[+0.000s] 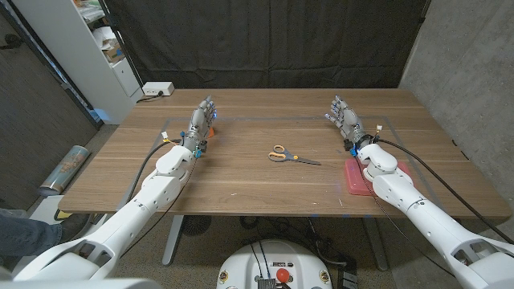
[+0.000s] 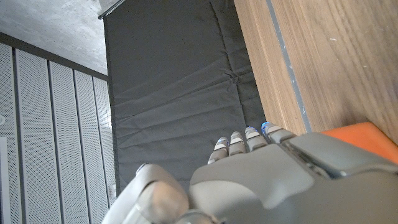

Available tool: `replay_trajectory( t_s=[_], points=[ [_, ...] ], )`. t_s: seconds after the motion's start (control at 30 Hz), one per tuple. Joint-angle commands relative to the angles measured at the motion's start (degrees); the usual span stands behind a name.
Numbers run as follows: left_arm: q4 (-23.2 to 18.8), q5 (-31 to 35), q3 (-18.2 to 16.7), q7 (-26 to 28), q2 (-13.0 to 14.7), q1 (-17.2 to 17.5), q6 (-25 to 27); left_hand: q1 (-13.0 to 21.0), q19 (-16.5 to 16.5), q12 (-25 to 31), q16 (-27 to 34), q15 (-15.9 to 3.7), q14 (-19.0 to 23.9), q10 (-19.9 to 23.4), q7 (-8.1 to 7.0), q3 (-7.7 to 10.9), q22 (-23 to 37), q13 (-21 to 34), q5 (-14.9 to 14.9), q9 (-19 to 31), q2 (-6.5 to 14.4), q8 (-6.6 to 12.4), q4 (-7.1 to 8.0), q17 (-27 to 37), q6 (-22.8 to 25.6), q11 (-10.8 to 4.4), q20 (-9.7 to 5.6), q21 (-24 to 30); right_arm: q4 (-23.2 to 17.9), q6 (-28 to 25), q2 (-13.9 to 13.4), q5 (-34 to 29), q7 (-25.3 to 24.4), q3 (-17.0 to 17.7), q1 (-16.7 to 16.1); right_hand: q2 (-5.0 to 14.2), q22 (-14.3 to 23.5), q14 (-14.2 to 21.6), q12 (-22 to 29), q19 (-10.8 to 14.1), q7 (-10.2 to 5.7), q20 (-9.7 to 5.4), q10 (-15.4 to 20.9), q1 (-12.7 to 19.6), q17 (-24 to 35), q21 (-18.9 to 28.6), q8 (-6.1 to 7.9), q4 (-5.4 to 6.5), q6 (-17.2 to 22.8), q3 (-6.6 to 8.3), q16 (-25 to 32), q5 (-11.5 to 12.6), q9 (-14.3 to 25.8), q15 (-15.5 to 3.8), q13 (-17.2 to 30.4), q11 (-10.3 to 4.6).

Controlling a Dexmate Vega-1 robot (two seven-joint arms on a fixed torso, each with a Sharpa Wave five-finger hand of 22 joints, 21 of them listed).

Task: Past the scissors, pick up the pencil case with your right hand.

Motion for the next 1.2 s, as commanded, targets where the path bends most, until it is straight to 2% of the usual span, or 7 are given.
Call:
replay_trajectory(
  t_s=[0.03,0.2,0.27,0.67,1.2],
  points=[
    [0.1,0.1,0.1,0.0,0.3,-0.2,0.6,0.7,-2.6,0.4,0.3,0.16,-1.6,-0.6,0.11,0.37,0.2,0.1,0.3,0.3,0.2,0.23,-0.14,0.1,-0.5,-0.09,0.07,0.4,-0.4,-0.5,0.1,0.2,-0.4,0.0,-0.1,0.51,0.1,0.0,0.2,0.6,0.02,0.0,0.1,0.9,-0.1,-0.1,0.19,-0.23,0.6,0.74,0.2,0.3,0.3,0.46,0.2,0.32],
    [-0.4,0.4,0.1,0.4,0.5,-0.1,0.7,0.8,-2.6,0.4,0.3,0.16,-1.6,-0.6,0.09,0.4,0.2,0.1,0.2,0.3,0.4,0.25,-0.18,0.1,-0.4,-0.14,0.05,0.4,-0.6,-0.2,0.3,-0.1,-0.5,-0.1,-0.1,0.8,0.1,0.0,0.2,0.7,0.0,0.05,0.1,1.3,-0.3,-0.3,0.15,-0.5,0.6,0.95,0.2,0.2,0.3,0.49,0.1,0.2],
    [-0.1,-1.0,-0.1,-0.2,-0.8,0.0,-0.1,0.8,-2.7,0.4,0.3,0.15,-1.6,-0.6,0.07,0.41,0.2,0.1,0.2,0.3,0.4,0.25,-0.19,0.1,-0.4,-0.16,0.08,0.4,-0.9,-0.2,0.3,-0.3,-0.8,-0.2,-0.1,0.94,0.1,0.0,0.2,0.7,-0.05,0.05,0.1,1.5,-0.4,-0.3,0.13,-0.59,0.6,1.04,0.2,0.2,0.3,0.47,0.1,0.18],
    [-3.0,0.5,0.2,0.5,1.5,0.5,1.7,1.1,-2.9,0.3,0.3,0.24,-1.7,-0.8,0.24,0.53,0.2,0.1,0.0,0.3,0.8,0.17,-0.3,0.1,-0.7,-0.04,0.11,0.3,-4.0,0.0,-1.2,-1.2,-1.2,-0.1,-1.3,1.99,0.1,-0.1,0.1,0.8,-0.1,0.11,0.2,2.8,-0.9,-0.9,0.03,-1.29,0.6,1.73,0.2,-0.1,0.3,0.55,0.1,0.12],
    [-5.1,0.4,-0.1,0.7,2.3,2.0,1.7,1.3,-3.2,0.4,0.3,0.29,-1.6,-0.6,0.12,0.62,0.2,0.1,-0.2,0.3,1.3,0.24,-0.46,0.1,-0.5,-0.04,0.22,0.3,-10.0,0.6,-4.3,-2.7,-2.9,1.3,-4.7,2.12,0.2,0.0,0.1,1.0,-0.3,0.21,0.3,3.2,-1.3,-1.3,0.02,-1.69,0.8,1.72,0.2,-0.5,0.3,0.61,0.1,-0.05]
  ],
)
